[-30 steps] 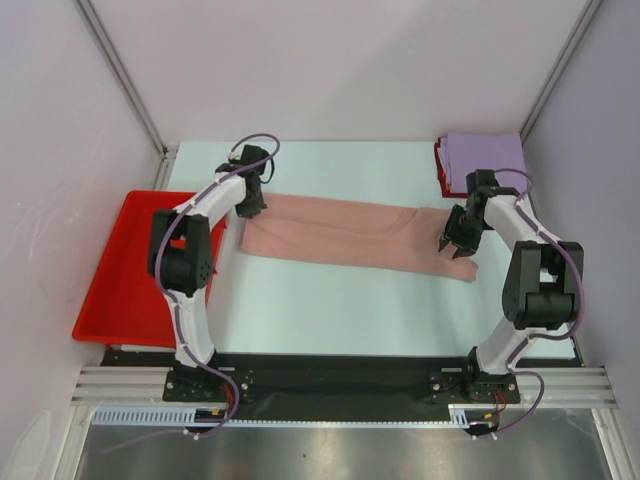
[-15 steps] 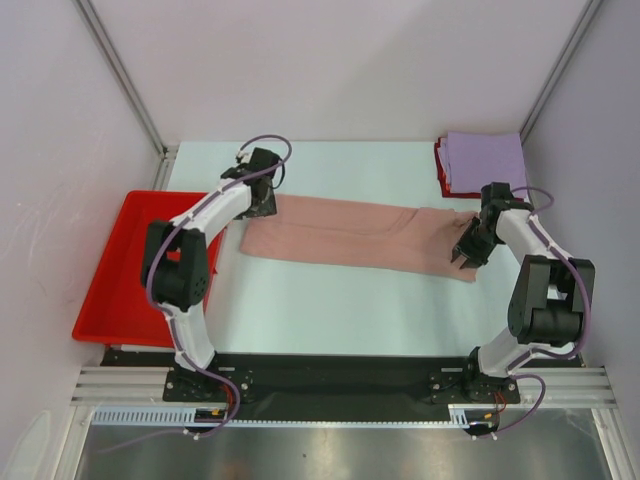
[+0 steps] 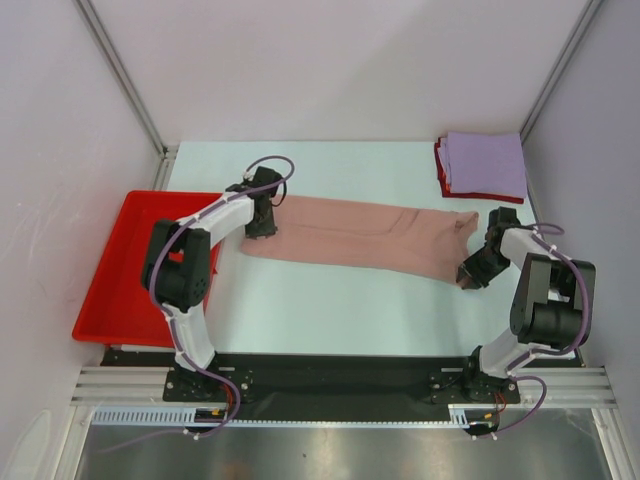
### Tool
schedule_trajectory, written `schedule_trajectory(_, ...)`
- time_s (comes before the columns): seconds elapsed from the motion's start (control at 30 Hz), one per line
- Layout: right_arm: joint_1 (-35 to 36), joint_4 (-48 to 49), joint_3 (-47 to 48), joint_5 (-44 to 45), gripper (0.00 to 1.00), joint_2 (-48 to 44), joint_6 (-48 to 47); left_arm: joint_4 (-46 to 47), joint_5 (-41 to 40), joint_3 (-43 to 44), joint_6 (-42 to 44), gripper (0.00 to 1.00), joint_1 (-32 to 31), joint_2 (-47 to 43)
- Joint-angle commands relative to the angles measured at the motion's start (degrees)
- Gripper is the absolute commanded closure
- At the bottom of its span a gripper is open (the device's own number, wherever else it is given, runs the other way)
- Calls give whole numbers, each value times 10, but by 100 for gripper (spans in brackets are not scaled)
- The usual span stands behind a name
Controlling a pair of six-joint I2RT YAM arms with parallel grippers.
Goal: Fold and stack the t-shirts
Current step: Fold the tshirt
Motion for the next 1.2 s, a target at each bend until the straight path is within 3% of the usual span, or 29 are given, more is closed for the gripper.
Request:
schedule_trajectory(0.0, -14, 0, -24, 40, 68, -12, 35, 24, 11, -8, -1, 64, 11, -24)
schedule_trajectory(0.27, 1, -31, 54, 44, 67, -62, -4, 22, 32, 0, 8, 63, 11, -67)
schedule_trajectory(0.43, 3, 16, 124, 24, 54, -51, -70, 34, 61, 7, 11, 62, 11, -67)
schedule_trajectory(0.53, 3, 56, 174, -25, 50, 1, -104, 42, 80, 7, 11, 62, 6, -63)
schedule_trajectory(0.6, 4, 75, 202, -49, 54, 51, -110, 44, 84, 4, 13, 62, 3, -60)
schedule_trajectory(0.83, 15, 113, 299, -128, 96, 150, -77, 57, 88, -27, 13, 63, 0, -70)
schedule_trajectory(1.17, -4, 150, 239, -95, 100, 191, -75, 53, 87, -13, 25, 63, 1, -55)
